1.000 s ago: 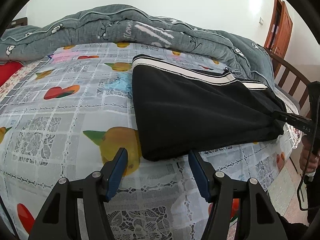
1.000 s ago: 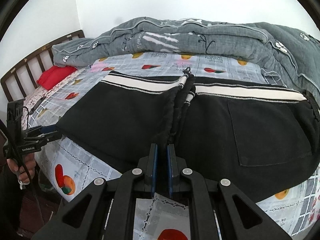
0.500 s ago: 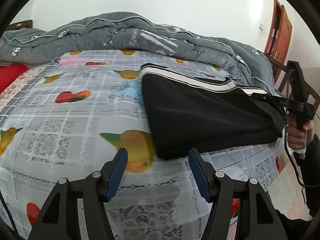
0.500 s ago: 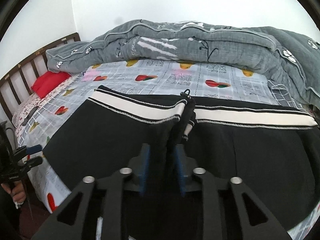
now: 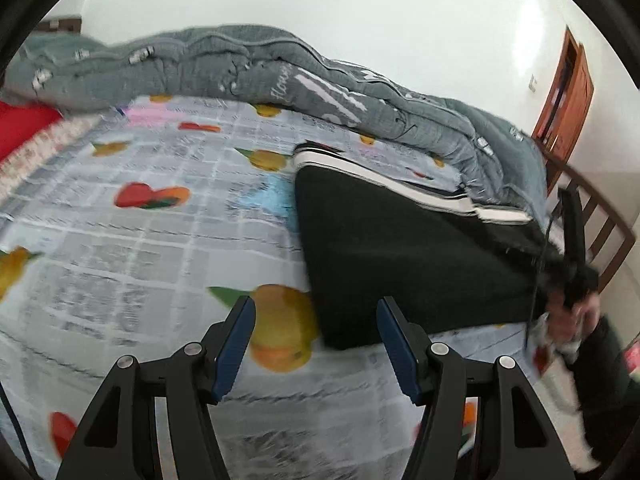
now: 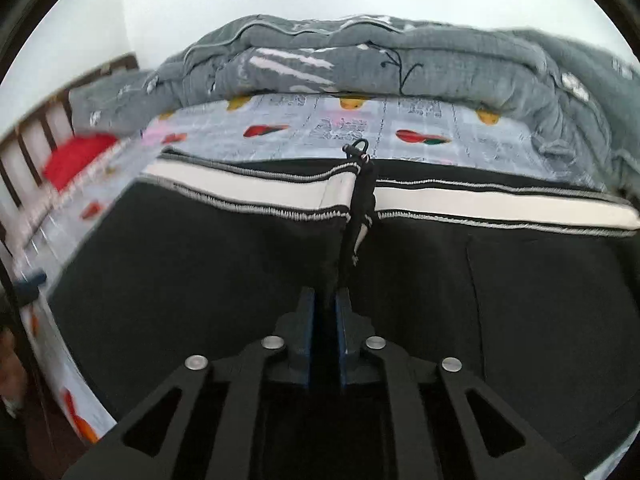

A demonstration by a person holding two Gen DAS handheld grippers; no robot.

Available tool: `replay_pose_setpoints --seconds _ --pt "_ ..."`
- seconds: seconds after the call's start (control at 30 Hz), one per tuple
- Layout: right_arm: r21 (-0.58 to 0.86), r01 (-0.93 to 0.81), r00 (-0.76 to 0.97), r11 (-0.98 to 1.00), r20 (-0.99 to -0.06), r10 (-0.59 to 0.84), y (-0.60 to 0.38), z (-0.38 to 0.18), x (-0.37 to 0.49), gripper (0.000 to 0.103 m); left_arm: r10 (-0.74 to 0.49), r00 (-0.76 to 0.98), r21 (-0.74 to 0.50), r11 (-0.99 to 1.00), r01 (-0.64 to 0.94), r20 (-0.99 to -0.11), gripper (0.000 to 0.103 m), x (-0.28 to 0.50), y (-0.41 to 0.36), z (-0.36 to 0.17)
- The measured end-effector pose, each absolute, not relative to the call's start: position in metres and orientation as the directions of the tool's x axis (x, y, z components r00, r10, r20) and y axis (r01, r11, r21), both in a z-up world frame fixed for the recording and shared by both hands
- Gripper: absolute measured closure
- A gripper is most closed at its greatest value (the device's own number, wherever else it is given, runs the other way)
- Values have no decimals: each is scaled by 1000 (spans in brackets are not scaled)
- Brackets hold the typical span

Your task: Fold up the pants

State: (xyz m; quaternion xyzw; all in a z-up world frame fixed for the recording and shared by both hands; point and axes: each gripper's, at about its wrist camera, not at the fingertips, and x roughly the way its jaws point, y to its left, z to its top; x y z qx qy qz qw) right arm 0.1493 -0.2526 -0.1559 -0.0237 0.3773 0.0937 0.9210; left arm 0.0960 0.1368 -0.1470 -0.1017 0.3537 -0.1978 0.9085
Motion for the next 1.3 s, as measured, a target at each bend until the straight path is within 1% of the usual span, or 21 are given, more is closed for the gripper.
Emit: replay_pose_setpoints --seconds 0.1,0.13,0.2,0.27,0.3,0.37,0.4,0.5,0.6,0.73,0.8,0.87,0.93,1.1,1.2,1.3 --pt "78 -174 712 982 -679 180 -264 -146 129 93 -442 649 -346 896 279 -619 42 105 127 -152" --pt "87 -162 720 983 -671 178 -271 -142 118 90 -452 626 -361 891 276 -636 42 111 122 -156" --pt "60 -133 737 989 -662 139 -283 -138 101 87 -510 575 -425 858 288 -640 42 119 116 -165" --pt "25 -80 748 996 -659 77 -304 -138 82 80 -552 557 -481 829 285 -621 42 125 114 -172" --pt "16 -54 750 998 -659 51 -314 -138 74 78 -562 559 -498 820 280 -610 42 128 112 -173" --pt "1 15 748 1000 -664 -11 -342 -141 57 73 -575 557 -526 807 267 -599 38 134 110 -175" --pt "4 56 741 998 -670 -39 -359 -144 48 72 -584 557 -543 798 260 -591 36 138 110 -176" --pt "55 159 723 986 -686 -78 -405 -151 29 70 -592 552 -569 787 237 -588 36 151 109 -178" --pt "157 227 715 961 -696 -55 -445 -161 19 69 -592 549 -591 780 206 -589 36 162 111 -179" --pt "283 255 725 925 -688 11 -473 -173 22 68 -577 552 -597 784 169 -602 36 170 109 -179" --pt "310 247 738 918 -674 29 -478 -176 26 68 -569 549 -587 792 166 -612 36 168 108 -178" --pt "326 233 755 916 -654 40 -480 -175 31 64 -569 546 -579 796 179 -614 36 161 108 -178" --pt "338 225 770 914 -637 46 -484 -173 38 61 -576 545 -573 795 199 -609 36 153 109 -178" --pt "394 211 789 895 -609 82 -500 -171 57 61 -592 545 -592 780 202 -594 36 152 114 -179" --pt "441 201 807 875 -581 107 -511 -167 51 61 -583 548 -582 788 201 -600 36 159 111 -179" --pt "442 206 816 873 -570 96 -519 -164 43 61 -574 552 -567 797 207 -605 36 165 107 -178"
